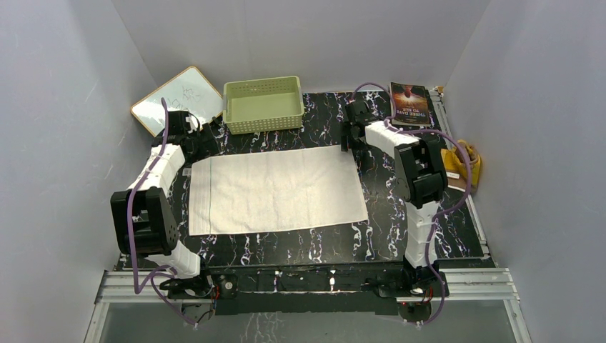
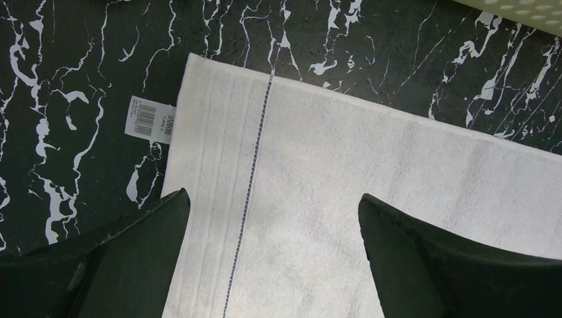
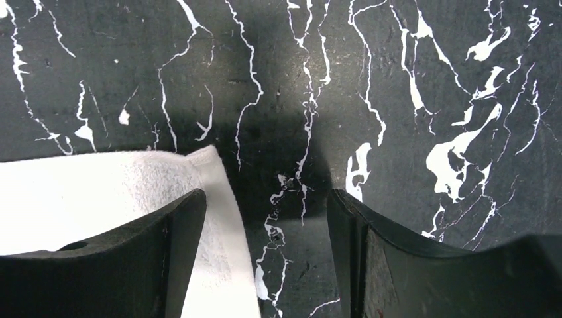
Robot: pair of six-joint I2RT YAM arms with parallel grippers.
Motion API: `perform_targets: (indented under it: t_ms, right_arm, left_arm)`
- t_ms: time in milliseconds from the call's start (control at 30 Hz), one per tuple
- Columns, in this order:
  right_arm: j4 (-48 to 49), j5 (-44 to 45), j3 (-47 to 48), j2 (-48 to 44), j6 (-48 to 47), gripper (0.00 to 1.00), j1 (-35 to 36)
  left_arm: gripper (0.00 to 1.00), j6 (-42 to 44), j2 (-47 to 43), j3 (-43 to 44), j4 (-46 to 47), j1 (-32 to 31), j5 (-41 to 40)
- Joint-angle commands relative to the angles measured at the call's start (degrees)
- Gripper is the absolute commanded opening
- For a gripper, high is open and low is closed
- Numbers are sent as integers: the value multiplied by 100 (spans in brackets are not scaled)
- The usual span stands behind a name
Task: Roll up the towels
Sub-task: Fold the towel at the center of the board.
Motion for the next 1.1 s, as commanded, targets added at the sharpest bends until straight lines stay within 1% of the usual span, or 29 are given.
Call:
perform_targets:
  t_ms: [0,100,267,333,433,500,567,633,800,967,1067]
  right_arm:
    - [272,274,314,97,-61,65,-112]
    - [364,-37,83,26,193,64,-451]
    - [413,-10,-131,-38,265,64,-867]
    - [506,-206,-164,-89,216,66,-904]
    - [948,-834,-387,-307,101,71,-905]
    - [1279,-1141,-470,-407,62,71,-905]
    - [1432,-1262,-412,-414,11,72,-905]
    - [1416,-1344,-249,-332,-85,71,-905]
    - [1135,-1382,158,-19,-278,62,-905]
    - [880,-1026,312,148,-470,53,-907]
    - [829,-826,263,175,-573,52,-907]
  left_arm:
    - [98,-56,47,92,-156,-13,-182]
    - [98,-7,36,93,-168,-12,-280]
    - [98,74,-42,-103,60,-9,-135]
    - [98,90,-78,-174,127,-16,-131]
    - [98,128,-31,-154,173,-14,-182]
    - [98,159,35,-102,233,-16,-220]
    - [98,199,123,-41,352,-16,-232]
    - [98,269,234,56,449,-12,-268]
    - [98,470,593,313,609,-14,-421]
    - [97,551,870,529,584,-13,-554]
    - [97,568,964,572,604,-9,-578]
